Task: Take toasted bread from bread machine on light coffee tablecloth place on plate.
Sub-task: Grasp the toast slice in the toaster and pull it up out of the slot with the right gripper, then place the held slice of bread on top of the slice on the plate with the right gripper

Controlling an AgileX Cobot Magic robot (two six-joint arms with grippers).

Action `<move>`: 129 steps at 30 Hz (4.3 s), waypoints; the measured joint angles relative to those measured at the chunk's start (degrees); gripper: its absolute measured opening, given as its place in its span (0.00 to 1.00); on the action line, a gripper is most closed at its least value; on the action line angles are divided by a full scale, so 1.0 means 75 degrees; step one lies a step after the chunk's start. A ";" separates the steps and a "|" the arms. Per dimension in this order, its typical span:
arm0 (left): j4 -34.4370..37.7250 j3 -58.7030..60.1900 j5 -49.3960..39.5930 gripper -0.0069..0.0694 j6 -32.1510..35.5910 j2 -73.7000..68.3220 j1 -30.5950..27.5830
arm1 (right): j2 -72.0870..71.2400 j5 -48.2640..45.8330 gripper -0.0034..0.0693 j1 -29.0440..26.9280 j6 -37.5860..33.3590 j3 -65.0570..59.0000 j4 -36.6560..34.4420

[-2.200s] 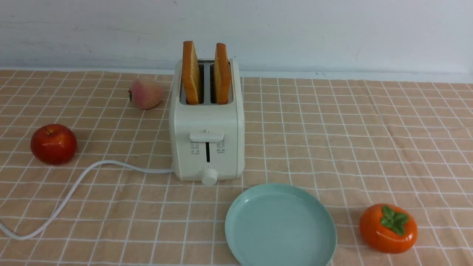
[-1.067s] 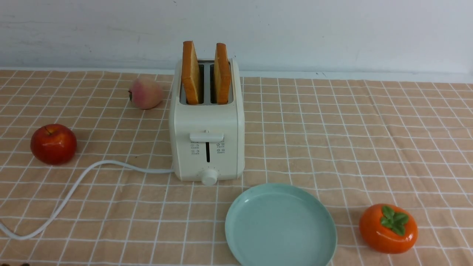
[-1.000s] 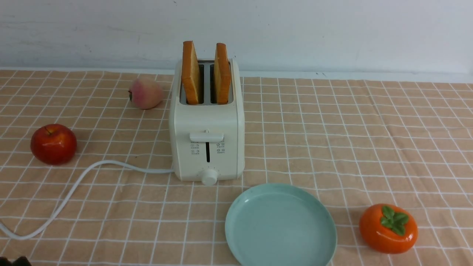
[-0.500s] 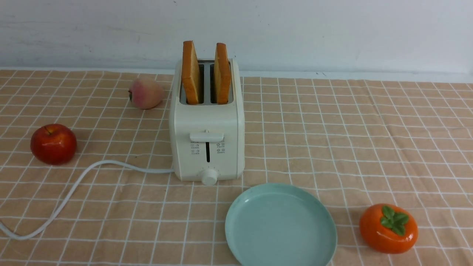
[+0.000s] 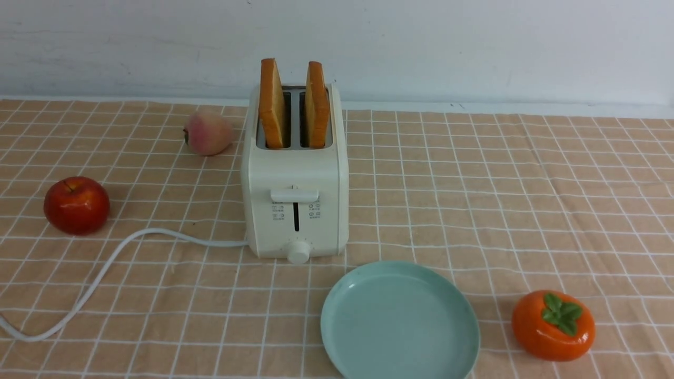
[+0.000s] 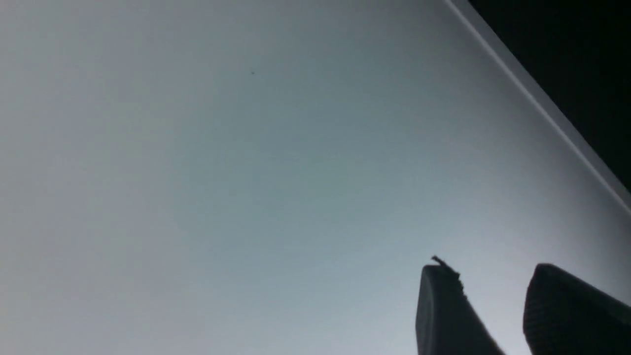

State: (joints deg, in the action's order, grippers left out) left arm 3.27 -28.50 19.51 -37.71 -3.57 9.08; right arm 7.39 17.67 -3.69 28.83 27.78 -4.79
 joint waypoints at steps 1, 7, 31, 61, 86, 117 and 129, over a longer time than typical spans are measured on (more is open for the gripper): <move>0.0000 -0.0236 -0.0311 0.40 -0.0009 -0.0108 0.0000 | 0.0127 -0.0073 0.38 0.0000 -0.0001 0.0128 0.0117; -0.0114 -0.3165 -0.3580 0.40 0.0022 -0.2119 0.0000 | 0.2473 -0.3613 0.38 0.0000 -0.0087 0.3683 0.1978; 0.0276 -0.3542 -1.1252 0.40 0.0177 -0.6604 0.0000 | 0.9625 -0.7478 0.38 0.1621 -0.4218 0.4284 -0.3551; 0.0289 -0.3542 -1.1241 0.40 0.0353 -0.6847 0.1968 | 1.3875 -0.8020 0.74 0.4154 -0.3143 1.1238 -0.1897; 0.0289 -0.3542 -1.1336 0.40 0.0353 -0.6847 0.1968 | 1.4511 -0.6922 0.15 0.4411 -0.4401 1.1306 -0.3010; 0.0265 -0.3542 -1.1012 0.40 0.0353 -0.6847 0.1968 | 1.1274 -1.0702 0.16 0.2849 -0.5704 0.6095 -0.5925; 0.0305 -0.3542 -1.0986 0.40 0.0353 -0.6864 0.1968 | 1.1907 -0.9996 0.33 0.2849 -0.7000 0.5082 -0.6840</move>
State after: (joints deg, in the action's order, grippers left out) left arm 5.56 -55.06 -62.89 -35.06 -55.05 23.83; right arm 96.70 -57.30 17.67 -23.67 65.89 -56.08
